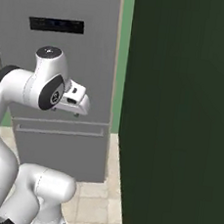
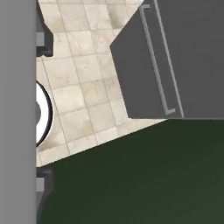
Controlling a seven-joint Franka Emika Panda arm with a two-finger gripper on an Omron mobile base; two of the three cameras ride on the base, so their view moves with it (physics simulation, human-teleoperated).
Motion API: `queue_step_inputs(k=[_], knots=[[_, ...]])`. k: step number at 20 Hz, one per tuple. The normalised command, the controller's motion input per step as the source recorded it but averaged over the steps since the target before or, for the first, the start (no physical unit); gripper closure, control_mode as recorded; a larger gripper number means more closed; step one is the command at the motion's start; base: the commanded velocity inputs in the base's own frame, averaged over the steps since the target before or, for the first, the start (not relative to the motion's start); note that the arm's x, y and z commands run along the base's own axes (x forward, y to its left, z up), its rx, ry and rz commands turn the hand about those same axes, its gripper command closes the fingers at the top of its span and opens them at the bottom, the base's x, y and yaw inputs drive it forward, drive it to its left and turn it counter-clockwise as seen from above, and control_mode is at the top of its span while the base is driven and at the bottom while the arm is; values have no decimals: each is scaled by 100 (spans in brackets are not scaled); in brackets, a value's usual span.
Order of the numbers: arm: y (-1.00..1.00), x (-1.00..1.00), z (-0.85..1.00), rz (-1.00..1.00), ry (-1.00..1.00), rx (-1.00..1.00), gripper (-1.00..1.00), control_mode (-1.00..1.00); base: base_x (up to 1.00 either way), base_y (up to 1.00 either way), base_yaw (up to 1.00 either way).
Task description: Navigate to the fridge.
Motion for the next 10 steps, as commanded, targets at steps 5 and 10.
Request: queue_step_inputs(k=[5,10], knots=[[0,0,0,0,0,0,-100,100,55,-32,53],[0,0,0,0,0,0,-100,100,55,4,34]])
